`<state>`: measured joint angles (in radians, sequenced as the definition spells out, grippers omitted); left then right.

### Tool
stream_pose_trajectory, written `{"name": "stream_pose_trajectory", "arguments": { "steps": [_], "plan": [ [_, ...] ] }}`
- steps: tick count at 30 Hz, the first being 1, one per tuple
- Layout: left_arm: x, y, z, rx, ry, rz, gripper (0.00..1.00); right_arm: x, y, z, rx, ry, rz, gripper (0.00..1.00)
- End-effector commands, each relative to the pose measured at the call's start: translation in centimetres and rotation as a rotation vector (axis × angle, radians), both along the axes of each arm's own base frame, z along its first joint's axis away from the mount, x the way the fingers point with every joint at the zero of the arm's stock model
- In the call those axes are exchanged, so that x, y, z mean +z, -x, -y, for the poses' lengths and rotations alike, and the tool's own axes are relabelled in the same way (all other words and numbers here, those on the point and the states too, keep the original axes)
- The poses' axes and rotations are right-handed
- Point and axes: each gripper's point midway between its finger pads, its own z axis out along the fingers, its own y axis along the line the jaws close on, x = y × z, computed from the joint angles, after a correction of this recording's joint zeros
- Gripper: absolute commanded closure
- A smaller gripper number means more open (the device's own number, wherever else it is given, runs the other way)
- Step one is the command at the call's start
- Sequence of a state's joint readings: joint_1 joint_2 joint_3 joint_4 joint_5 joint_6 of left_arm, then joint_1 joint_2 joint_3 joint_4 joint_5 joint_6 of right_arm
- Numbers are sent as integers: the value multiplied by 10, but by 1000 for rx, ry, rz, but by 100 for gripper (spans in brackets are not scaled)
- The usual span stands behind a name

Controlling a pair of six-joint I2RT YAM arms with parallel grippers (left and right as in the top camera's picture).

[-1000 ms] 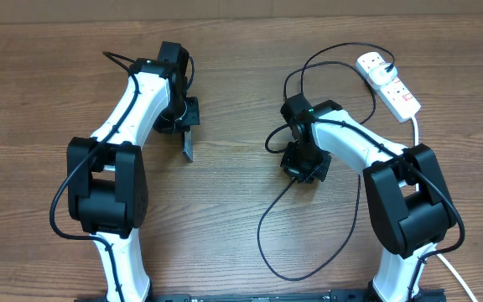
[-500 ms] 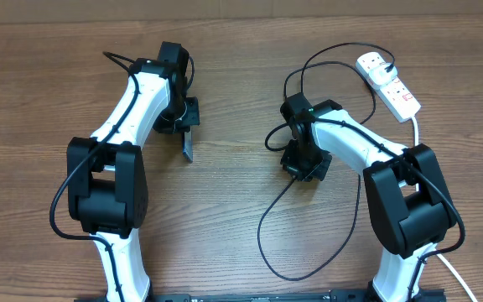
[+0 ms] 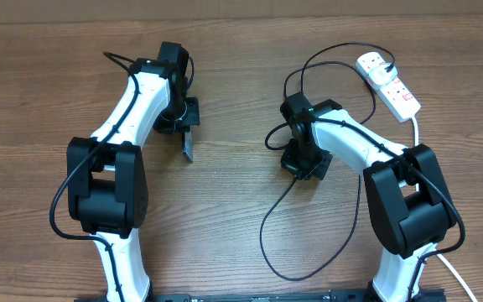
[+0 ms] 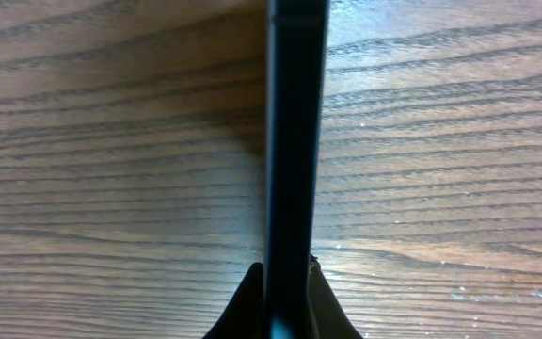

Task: Plug charger to phone and switch on socket
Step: 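Raise the phone with the left gripper and bring plug toward it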

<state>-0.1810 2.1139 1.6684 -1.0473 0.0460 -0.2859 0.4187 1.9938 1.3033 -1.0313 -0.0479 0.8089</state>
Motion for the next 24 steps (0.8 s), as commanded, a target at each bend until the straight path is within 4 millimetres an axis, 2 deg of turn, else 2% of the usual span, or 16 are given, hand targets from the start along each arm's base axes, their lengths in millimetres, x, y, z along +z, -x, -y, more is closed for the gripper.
{"name": "stream_pose_trajectory", "arguments": {
  "steps": [1, 2, 5, 9, 11, 14, 17, 18, 22, 24],
  "plan": [
    [-2, 6, 17, -16, 106, -35, 96, -4, -3, 1, -13, -4, -6, 96],
    [5, 7, 33, -58, 198, -41, 96, 2, -4, -5, -3, -52, -9, 96],
    [21, 9, 55, -102, 345, -50, 96, 17, -7, -20, 47, -169, 8, 96],
    [59, 9, 82, -143, 609, -50, 96, 52, -11, -34, 117, -322, 65, 96],
    [89, 5, 94, -155, 792, -32, 96, 72, -11, -41, 160, -402, 104, 96],
    [145, -2, 105, -177, 1111, 21, 96, 111, -8, -57, 262, -565, 177, 96],
    [207, -7, 98, -211, 1456, 85, 96, 151, 2, -74, 378, -730, 256, 96],
    [217, -9, 93, -214, 1511, 96, 96, 164, 5, -80, 415, -782, 282, 96],
    [218, -15, 78, -133, 1514, 69, 96, 213, 24, -106, 570, -1040, 363, 96],
    [218, -16, 76, -122, 1515, 62, 96, 226, 33, -115, 637, -1136, 380, 96]
  ]
}}
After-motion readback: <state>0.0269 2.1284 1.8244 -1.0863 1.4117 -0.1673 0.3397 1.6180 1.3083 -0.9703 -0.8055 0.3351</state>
